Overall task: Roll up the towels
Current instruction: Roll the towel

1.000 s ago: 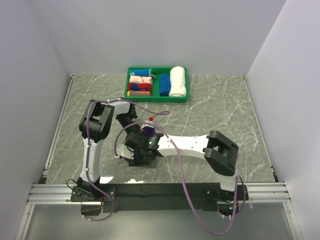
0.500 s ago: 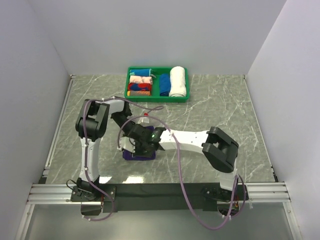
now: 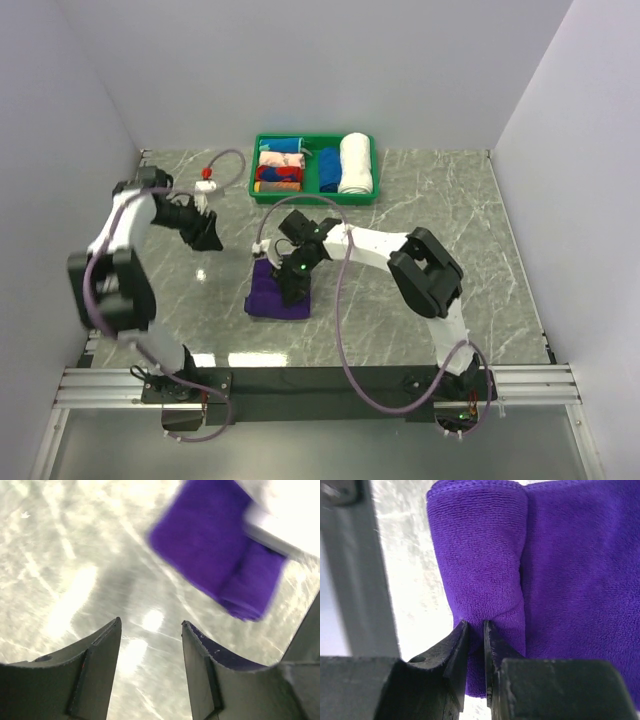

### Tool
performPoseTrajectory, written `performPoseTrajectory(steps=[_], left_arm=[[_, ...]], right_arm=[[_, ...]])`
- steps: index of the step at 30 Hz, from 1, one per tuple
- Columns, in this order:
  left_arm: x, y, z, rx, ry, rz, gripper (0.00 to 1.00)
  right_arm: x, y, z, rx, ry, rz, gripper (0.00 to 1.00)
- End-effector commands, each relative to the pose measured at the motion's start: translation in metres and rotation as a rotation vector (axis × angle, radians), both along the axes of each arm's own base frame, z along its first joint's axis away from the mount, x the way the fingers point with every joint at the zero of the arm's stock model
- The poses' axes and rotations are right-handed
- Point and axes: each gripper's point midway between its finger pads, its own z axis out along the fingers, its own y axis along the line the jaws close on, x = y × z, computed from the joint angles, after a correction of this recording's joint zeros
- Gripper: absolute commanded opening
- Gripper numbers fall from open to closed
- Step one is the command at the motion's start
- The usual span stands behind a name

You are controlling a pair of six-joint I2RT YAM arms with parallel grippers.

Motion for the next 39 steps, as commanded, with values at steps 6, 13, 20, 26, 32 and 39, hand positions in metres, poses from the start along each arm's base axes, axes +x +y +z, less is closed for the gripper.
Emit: performPoseTrajectory(steps=[6,13,20,26,32,39], left_arm=[[-0.091,-0.034,0.004,0.2,-0.355,-0.267,0.63],[-0.141,-0.095,-0.023,0.219,-0.508,-0.491,0.68],[-0.147,-0.131,-0.028,0.197,-0.588,-0.567,0.69],[-0.144,-0.142,-0.05,0.237,-0.593,-0.625,0.66],[-0.139,-0.137,-0.078,0.298,-0.562,-0.651,0.6],[-0.172,-0.121,-0.117,0.351,-0.243,-0.767,0.23]], right_arm=[[-0.012,-0.037,-0.053,-0.136,0.442,-0.086,0.0],[0.001,-0.032,-0.065,-0.125,0.49,-0.098,0.0],[0.005,-0.043,-0.088,-0.168,0.494,-0.114,0.0],[0.013,-0.049,-0.099,-0.196,0.49,-0.149,0.0],[0.018,-0.052,-0.109,-0.239,0.46,-0.184,0.0],[0.039,-0.051,-0.075,-0.218,0.387,-0.261,0.3]])
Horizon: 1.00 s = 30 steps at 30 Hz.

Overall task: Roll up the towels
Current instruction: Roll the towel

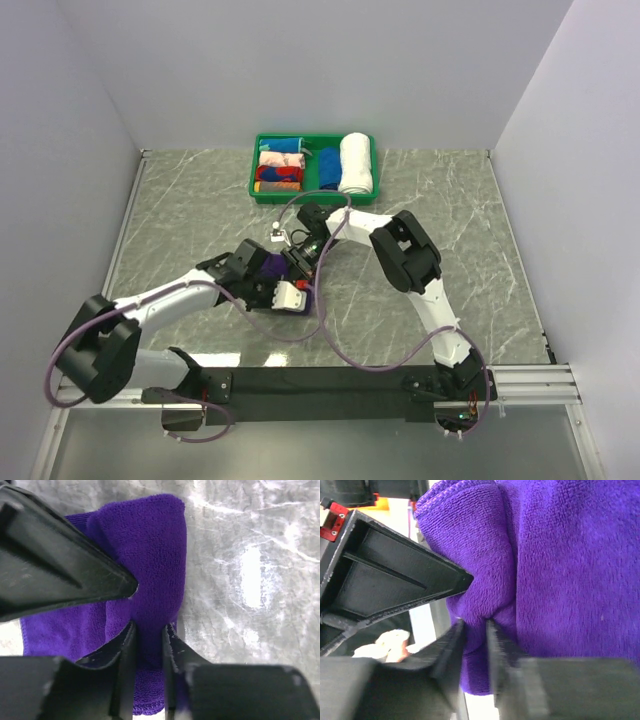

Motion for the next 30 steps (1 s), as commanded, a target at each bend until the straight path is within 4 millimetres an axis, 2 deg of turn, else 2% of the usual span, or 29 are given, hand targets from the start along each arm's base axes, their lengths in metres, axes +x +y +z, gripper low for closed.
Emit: performPoseTrajectory(steps=[1,3,4,5,6,7,8,9,10,11,12,13,14,15,16,17,19,20,22,23,25,27,28,30], left_arm=[[-0.047,0.021,-0.033,0.124,0.252,-0.031,0.2],[-0.053,0.022,-0.036,0.134,0.298,-0.042,0.14],[-0.055,0.019,-0.033,0.125,0.315,-0.055,0.13],[-0.062,0.023,-0.033,0.148,0.351,-0.068,0.1],[-0.065,0.024,-0.036,0.167,0.384,-0.073,0.1],[-0.063,0.021,-0.032,0.167,0.398,-0.079,0.1],[-0.07,0.025,-0.034,0.201,0.449,-0.087,0.1],[-0.07,0.025,-0.033,0.213,0.472,-0.087,0.1],[-0.062,0.019,-0.026,0.205,0.472,-0.085,0.11],[-0.063,0.017,-0.028,0.211,0.513,-0.074,0.11],[-0.066,0.018,-0.025,0.222,0.558,-0.065,0.11],[-0.054,0.01,-0.018,0.203,0.557,-0.05,0.12],[-0.055,0.008,-0.022,0.213,0.618,-0.025,0.13],[-0.054,0.009,-0.021,0.23,0.654,-0.004,0.14],[-0.041,0.002,-0.016,0.22,0.653,0.014,0.15],[-0.041,0.002,-0.022,0.238,0.703,0.026,0.17],[-0.026,-0.003,-0.015,0.216,0.747,0.06,0.18],[-0.024,-0.002,-0.023,0.23,0.786,0.067,0.18],[-0.011,-0.002,-0.022,0.226,0.824,0.093,0.18],[-0.009,0.0,-0.031,0.243,0.865,0.102,0.19],[0.004,0.002,-0.033,0.255,0.894,0.129,0.22],[0.008,0.004,-0.047,0.277,0.95,0.148,0.24],[0.02,0.001,-0.047,0.251,0.95,0.165,0.24],[0.024,0.003,-0.054,0.251,1.0,0.187,0.24]], right_arm=[[0.028,-0.041,-0.045,-0.28,-0.238,-0.043,0.36],[0.04,-0.043,-0.024,-0.275,-0.284,-0.069,0.51],[0.048,-0.044,-0.004,-0.264,-0.329,-0.081,0.58],[0.057,-0.048,0.005,-0.261,-0.356,-0.101,0.6],[0.065,-0.051,0.024,-0.24,-0.408,-0.118,0.61],[0.073,-0.057,0.032,-0.244,-0.458,-0.137,0.61],[0.081,-0.063,0.043,-0.23,-0.503,-0.166,0.61],[0.085,-0.083,0.061,-0.219,-0.545,-0.227,0.61],[0.099,-0.09,0.073,-0.184,-0.615,-0.277,0.61],[0.105,-0.103,0.079,-0.198,-0.665,-0.312,0.62],[0.107,-0.124,0.093,-0.2,-0.729,-0.347,0.62],[0.109,-0.134,0.1,-0.203,-0.773,-0.361,0.62],[0.112,-0.148,0.103,-0.242,-0.821,-0.384,0.62],[0.107,-0.167,0.11,-0.262,-0.871,-0.402,0.61],[0.107,-0.179,0.111,-0.3,-0.912,-0.417,0.6],[0.11,-0.197,0.111,-0.365,-0.969,-0.438,0.6],[0.096,-0.227,0.108,-0.415,-1.014,-0.441,0.6],[0.09,-0.235,0.108,-0.426,-1.019,-0.43,0.6],[0.07,-0.245,0.107,-0.429,-1.003,-0.407,0.58],[0.063,-0.248,0.106,-0.433,-1.009,-0.393,0.56],[0.047,-0.256,0.096,-0.452,-1.026,-0.377,0.56],[0.034,-0.261,0.078,-0.479,-1.004,-0.343,0.56],[0.033,-0.259,0.075,-0.479,-1.007,-0.334,0.56],[0.029,-0.236,0.075,-0.445,-1.022,-0.266,0.57]])
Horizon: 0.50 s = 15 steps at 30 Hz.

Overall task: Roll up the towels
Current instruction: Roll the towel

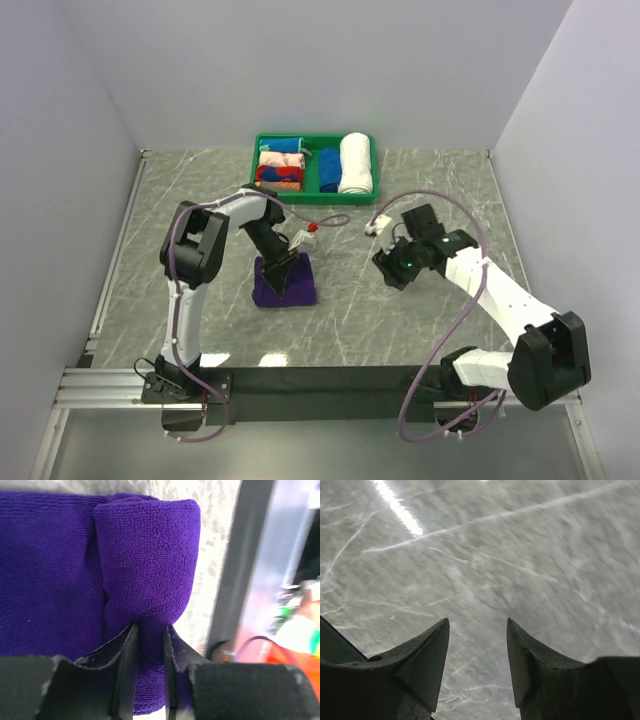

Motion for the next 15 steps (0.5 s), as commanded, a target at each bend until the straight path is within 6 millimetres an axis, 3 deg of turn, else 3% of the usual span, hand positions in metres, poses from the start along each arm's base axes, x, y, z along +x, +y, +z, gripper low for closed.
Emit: performPoseTrajectory(steps=[1,2,3,5,6,8,10,12,13,15], left_arm=[[0.01,0.015,-0.054,0.081,0.019,-0.043,0.24],[0.01,0.014,-0.056,0.082,0.046,-0.031,0.24],[0.011,0.014,-0.057,0.082,0.054,-0.024,0.24],[0.012,0.014,-0.06,0.078,0.069,-0.028,0.25],[0.011,0.014,-0.06,0.078,0.078,-0.031,0.25],[0.01,0.015,-0.062,0.068,0.081,-0.042,0.27],[0.011,0.016,-0.065,0.067,0.082,-0.041,0.27],[0.011,0.018,-0.064,0.064,0.092,-0.038,0.28],[0.011,0.018,-0.064,0.06,0.092,-0.04,0.29],[0.011,0.02,-0.065,0.059,0.093,-0.038,0.3]], right_arm=[[0.004,0.029,0.007,-0.034,-0.067,0.113,0.57],[0.005,0.042,0.011,-0.031,-0.075,0.142,0.58],[0.006,0.073,0.021,-0.016,-0.094,0.206,0.58],[0.015,0.104,0.032,-0.003,-0.144,0.238,0.6],[0.013,0.139,0.04,0.013,-0.168,0.308,0.61],[0.015,0.172,0.042,0.016,-0.195,0.356,0.62],[0.0,0.208,0.042,0.035,-0.231,0.449,0.63],[-0.006,0.227,0.029,0.004,-0.255,0.523,0.64],[-0.019,0.238,0.025,0.004,-0.261,0.576,0.64],[-0.031,0.243,0.006,-0.011,-0.257,0.653,0.65]])
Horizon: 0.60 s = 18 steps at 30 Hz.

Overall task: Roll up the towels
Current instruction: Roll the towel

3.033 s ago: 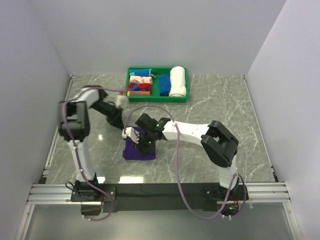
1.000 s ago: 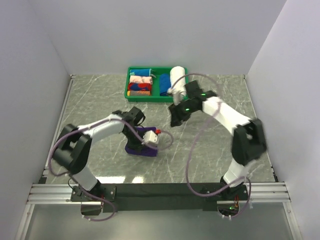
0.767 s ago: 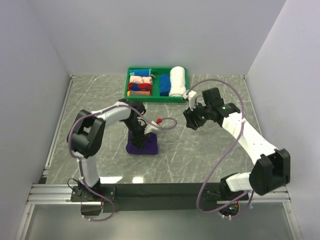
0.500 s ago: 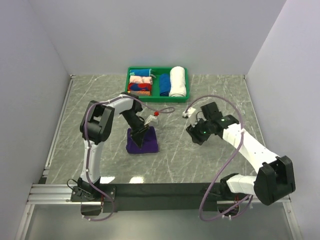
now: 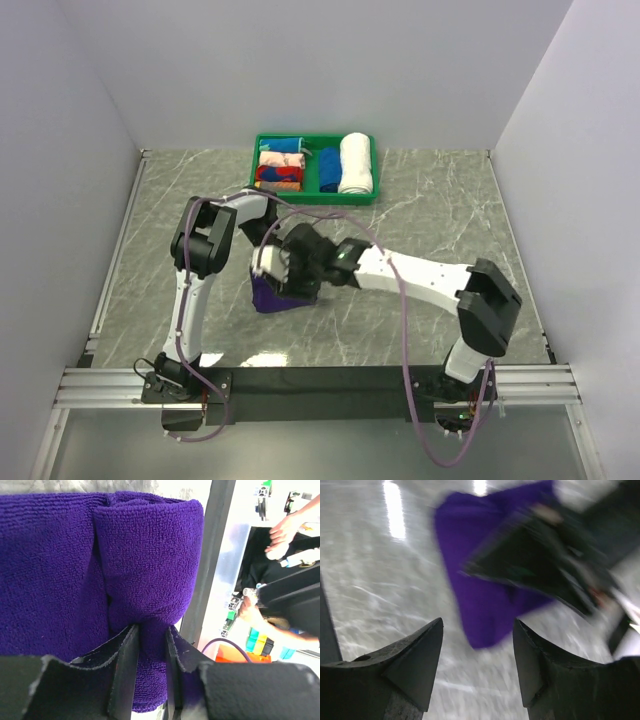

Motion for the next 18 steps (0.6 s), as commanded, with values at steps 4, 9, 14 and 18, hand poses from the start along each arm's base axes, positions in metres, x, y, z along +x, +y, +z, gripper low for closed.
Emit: performPoseTrajectory(steps=[4,9,14,18], left_arm=[[0.017,0.024,-0.067,0.033,-0.177,-0.145,0.31],[0.017,0.025,-0.068,0.034,-0.182,-0.144,0.34],[0.014,0.028,-0.067,0.033,-0.195,-0.155,0.35],[0.013,0.03,-0.069,0.04,-0.193,-0.152,0.35]], right_arm=[[-0.018,0.025,-0.031,-0.008,-0.106,0.185,0.65],[-0.007,0.027,-0.055,-0.048,-0.182,0.197,0.66],[0.004,0.033,-0.051,-0.026,-0.243,0.19,0.66],[0.005,0.027,-0.059,-0.055,-0.254,0.196,0.65]])
